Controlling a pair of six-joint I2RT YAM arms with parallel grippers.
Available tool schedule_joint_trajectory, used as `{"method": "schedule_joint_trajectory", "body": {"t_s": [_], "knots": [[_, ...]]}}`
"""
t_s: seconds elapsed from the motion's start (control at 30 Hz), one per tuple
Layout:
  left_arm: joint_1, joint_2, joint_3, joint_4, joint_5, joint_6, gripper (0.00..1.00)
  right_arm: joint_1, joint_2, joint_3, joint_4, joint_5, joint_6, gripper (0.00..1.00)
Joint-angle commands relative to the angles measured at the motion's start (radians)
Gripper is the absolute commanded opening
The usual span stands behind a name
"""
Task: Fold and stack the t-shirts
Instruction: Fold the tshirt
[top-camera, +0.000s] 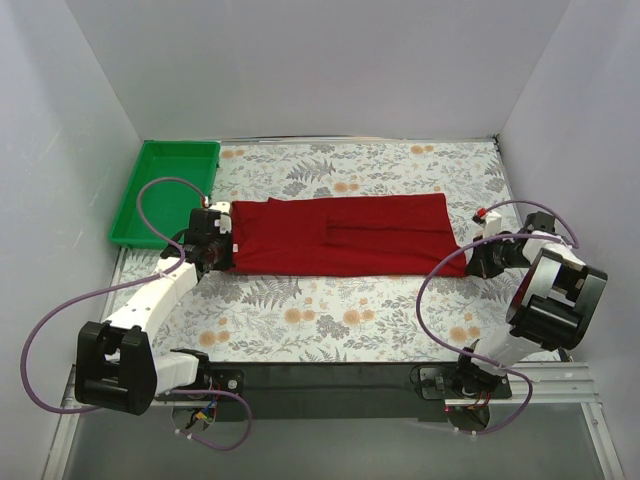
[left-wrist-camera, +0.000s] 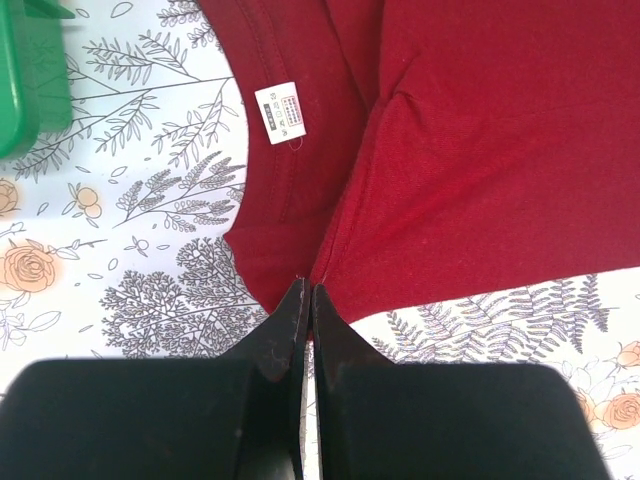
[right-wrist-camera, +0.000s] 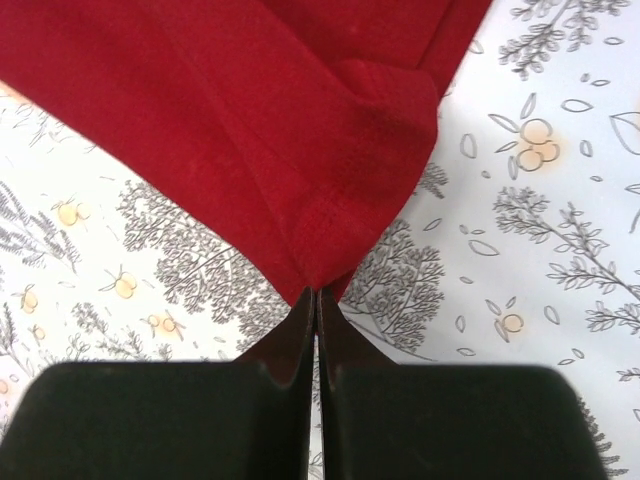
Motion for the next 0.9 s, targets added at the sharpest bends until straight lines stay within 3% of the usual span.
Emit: {"method": "schedule_joint_trajectory", "body": {"t_s": [0.0,0.87], "knots": [[-0.001,-0.015,0.019,-0.013,-0.054,0.016,0.0,-0.011,-0.062,-0.014,-0.065,-0.051,-0.096,0.01],[-0.021,0.04,0.044,-0.093,0.022,-0.035,0.0,-0.046,-0.033,-0.037,-0.075,0.012,-0.151,0.01]]}}
